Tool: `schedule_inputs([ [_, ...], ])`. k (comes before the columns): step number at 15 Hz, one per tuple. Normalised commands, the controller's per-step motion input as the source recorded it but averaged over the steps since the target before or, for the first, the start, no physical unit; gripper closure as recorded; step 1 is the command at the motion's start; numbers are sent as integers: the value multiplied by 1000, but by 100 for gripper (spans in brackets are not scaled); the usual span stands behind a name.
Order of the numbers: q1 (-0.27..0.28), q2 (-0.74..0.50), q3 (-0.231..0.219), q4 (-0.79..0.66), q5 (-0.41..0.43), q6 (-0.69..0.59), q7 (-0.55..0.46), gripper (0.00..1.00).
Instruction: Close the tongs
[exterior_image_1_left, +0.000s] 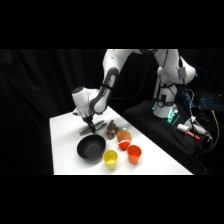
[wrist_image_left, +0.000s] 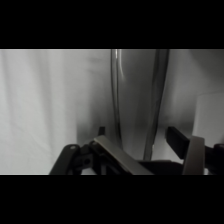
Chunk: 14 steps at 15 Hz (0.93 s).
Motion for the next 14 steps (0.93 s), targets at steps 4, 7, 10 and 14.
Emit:
schedule_inputs([
  [4,-81,72,72,142,36,51,-191,62],
  [7,-70,33,55,119,20,22,-184,83],
  [10,-69,29,50,111,16,-3,-178,92],
  [14,-71,27,46,125,14,-42,-180,92],
])
